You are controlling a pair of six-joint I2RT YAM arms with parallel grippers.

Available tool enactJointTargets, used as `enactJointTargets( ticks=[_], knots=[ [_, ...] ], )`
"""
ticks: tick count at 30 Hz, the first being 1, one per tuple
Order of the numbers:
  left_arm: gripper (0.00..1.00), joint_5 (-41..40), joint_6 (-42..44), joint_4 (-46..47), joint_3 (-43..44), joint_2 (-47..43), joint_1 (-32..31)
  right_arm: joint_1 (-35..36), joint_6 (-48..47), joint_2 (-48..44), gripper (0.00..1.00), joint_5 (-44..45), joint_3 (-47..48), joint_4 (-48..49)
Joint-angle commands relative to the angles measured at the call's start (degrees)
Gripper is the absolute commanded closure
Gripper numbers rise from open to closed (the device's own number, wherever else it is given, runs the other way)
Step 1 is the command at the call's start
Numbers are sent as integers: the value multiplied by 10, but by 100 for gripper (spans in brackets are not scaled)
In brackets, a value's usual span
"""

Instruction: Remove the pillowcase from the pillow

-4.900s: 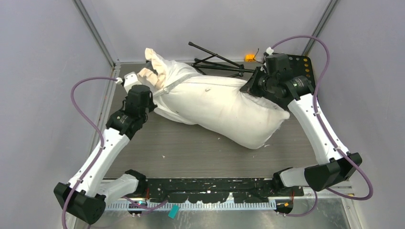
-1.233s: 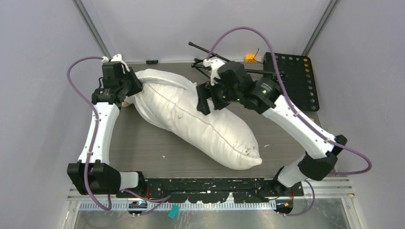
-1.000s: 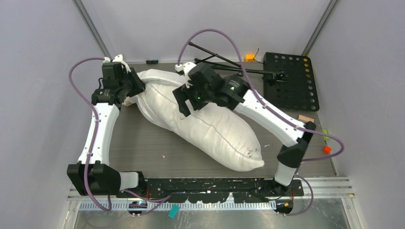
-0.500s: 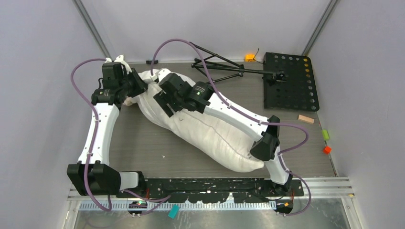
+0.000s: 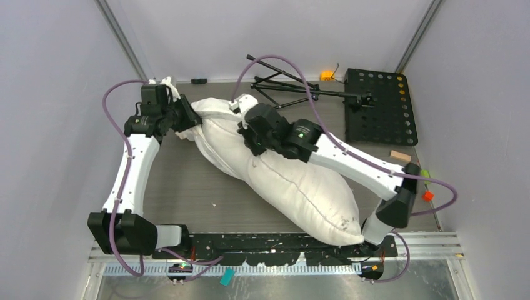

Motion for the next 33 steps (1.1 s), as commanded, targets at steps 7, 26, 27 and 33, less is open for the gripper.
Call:
enactJointTargets(
  ticks=[7,26,27,33],
  knots=[
    [75,-37,-11,16,0,67,34,-102,67,-221,100,-119,-113,15],
    [71,-135,-11,-4,-19,57,34,-277,100,-266,100,100,-35,-13],
    [71,-138,-11,-3,-18,54,35,-289,95,-267,100,104,-30,-13],
    [75,-134,-20,36,-5,26,35,-365,56,-238,100,159,32,-12]
  ],
)
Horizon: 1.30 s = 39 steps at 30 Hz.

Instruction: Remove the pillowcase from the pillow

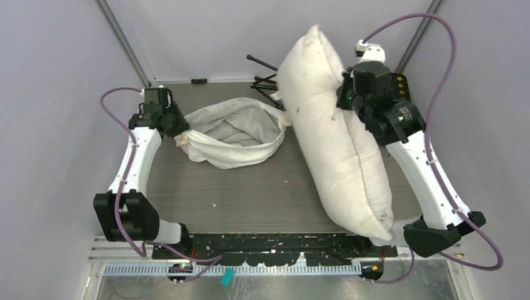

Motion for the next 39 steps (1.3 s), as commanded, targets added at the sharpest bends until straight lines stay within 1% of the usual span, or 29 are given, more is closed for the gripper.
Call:
enactJointTargets(
  ticks=[1,3,5,7,9,12,13,14,15,16,17,18,19,22,27,31,33,36,39],
  knots=[
    [75,-20,1,37,41,-40,6,-52,-42,-1,100,106,94,45],
    [75,-28,4,21,96,-25,6,-64,-58,22,100,133,132,40],
    [76,-54,11,-6,168,3,7,-74,-74,46,100,161,169,36],
    [76,-71,7,-15,229,25,11,-74,-104,71,100,177,188,48],
    [78,-80,-5,-2,276,45,14,-74,-113,98,100,161,192,70],
    [87,-81,-18,28,355,89,15,-75,-87,162,100,103,235,52],
    [89,-78,-22,33,382,105,15,-74,-76,184,90,75,255,42],
    [86,-71,-27,38,408,124,15,-74,-70,204,59,17,277,27],
    [70,-58,-30,41,437,141,15,-74,-60,226,29,-29,304,9],
    [43,-43,-35,42,452,153,15,-74,-46,251,14,-61,334,-13],
    [22,-28,-43,41,460,161,15,-74,-33,265,11,-87,356,-30],
    [5,-6,-46,46,458,162,15,-74,-25,269,10,-103,367,-38],
    [1,14,-46,50,449,157,15,-75,-22,265,9,-112,361,-37],
    [0,32,-28,69,389,111,15,-74,-30,213,9,-115,273,22],
    [0,20,34,111,233,-7,15,-75,-40,97,9,-98,119,109],
    [0,-26,68,118,123,-103,15,-74,-38,15,10,-48,-10,175],
    [0,-35,79,127,68,-137,15,-74,-34,-24,10,-15,-79,212],
    [0,-24,80,138,-1,-172,15,-74,-32,-75,10,14,-173,252],
    [0,-15,80,125,-53,-199,15,-74,-23,-124,10,61,-267,278]
  ],
)
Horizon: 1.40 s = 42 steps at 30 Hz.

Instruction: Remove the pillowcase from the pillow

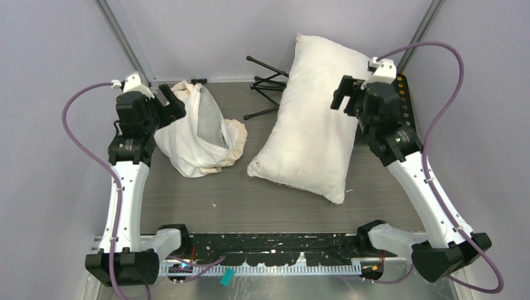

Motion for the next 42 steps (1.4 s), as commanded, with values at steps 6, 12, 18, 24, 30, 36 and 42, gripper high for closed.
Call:
enactJointTargets(
  ticks=[6,12,18,24,30,36,42],
  knots=[
    [0,-56,-26,7,-171,-76,3,-30,24,-106,10,165,-223,79],
    [0,-128,-90,6,-255,-78,3,-115,79,-137,9,101,-311,82],
    [0,-110,-76,109,-358,-91,3,-175,96,-117,7,44,-382,132],
    [0,-89,2,270,-460,-143,3,-175,36,-142,8,16,-542,360],
    [2,-110,59,372,-509,-110,3,-175,22,-66,12,14,-579,495],
    [14,-90,114,632,-607,-53,2,-175,-1,43,15,35,-598,632],
    [11,-73,133,743,-594,76,2,-175,-61,132,15,34,-614,761]
  ],
)
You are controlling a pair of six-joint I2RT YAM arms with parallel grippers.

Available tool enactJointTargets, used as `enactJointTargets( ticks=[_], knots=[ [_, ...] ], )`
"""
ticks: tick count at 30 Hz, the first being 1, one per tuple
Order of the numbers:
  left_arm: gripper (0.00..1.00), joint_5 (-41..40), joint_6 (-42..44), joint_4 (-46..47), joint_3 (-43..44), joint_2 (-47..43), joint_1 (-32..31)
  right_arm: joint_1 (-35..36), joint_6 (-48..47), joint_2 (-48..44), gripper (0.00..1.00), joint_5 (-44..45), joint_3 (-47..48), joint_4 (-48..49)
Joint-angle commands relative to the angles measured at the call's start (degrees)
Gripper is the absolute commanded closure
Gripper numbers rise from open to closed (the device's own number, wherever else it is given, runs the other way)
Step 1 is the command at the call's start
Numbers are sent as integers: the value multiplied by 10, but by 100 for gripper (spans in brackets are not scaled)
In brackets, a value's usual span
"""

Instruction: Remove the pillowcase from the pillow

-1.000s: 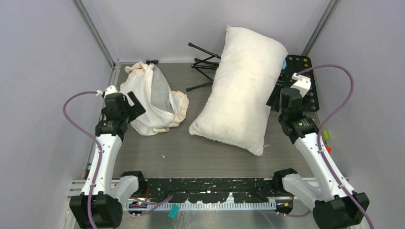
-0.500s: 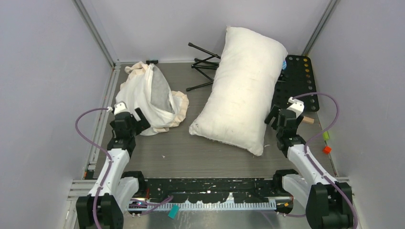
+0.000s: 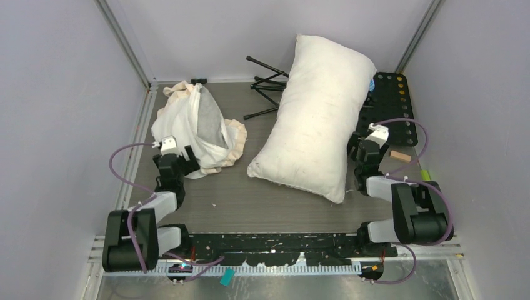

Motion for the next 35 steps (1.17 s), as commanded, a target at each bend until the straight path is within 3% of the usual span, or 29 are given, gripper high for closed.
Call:
enactJointTargets(
  ticks=[1,5,8,9,11,14,35],
  knots=[
    [10,37,38,178,21,72,2,1,-54,41,14,3,-18,166],
    [6,49,55,246,39,153,2,1,-58,136,14,8,-37,287],
    [9,142,84,279,70,245,1,1,-57,125,14,2,-19,237],
    [2,150,97,297,75,258,-5,1,-60,131,12,-2,-19,248],
    [0,142,104,229,88,236,-12,1,-55,122,7,0,-14,222],
    [0,129,98,275,78,251,-13,2,-58,126,7,6,-21,243],
    [0,149,107,258,84,248,-13,2,-58,128,6,2,-19,243]
  ],
)
